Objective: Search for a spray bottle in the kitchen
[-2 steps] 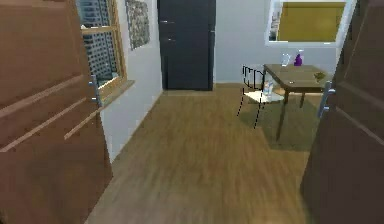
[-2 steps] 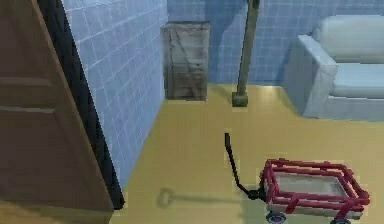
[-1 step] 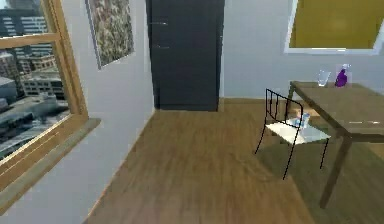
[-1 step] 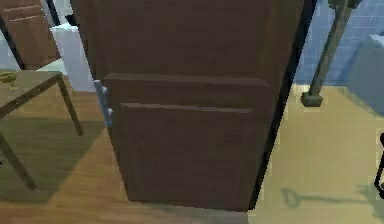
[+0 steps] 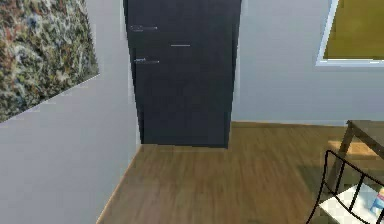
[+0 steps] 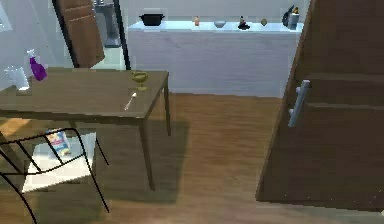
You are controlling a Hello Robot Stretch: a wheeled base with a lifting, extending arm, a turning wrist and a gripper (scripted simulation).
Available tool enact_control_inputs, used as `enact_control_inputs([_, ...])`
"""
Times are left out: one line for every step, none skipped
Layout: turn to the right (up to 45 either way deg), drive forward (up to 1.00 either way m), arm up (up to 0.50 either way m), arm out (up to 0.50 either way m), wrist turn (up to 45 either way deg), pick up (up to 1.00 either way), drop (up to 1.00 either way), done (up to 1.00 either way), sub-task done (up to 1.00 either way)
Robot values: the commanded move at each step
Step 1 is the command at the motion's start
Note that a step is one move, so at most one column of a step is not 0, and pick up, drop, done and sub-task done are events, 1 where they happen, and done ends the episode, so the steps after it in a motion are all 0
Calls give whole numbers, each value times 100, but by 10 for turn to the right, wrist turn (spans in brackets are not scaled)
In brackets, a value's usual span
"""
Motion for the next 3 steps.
enact_control_inputs([0, 70, 0, 0, 0, 0, 0, 0, 0])
enact_control_inputs([210, 0, 0, 0, 0, 0, 0, 0, 0])
enact_control_inputs([0, 65, 0, 0, 0, 0, 0, 0, 0])
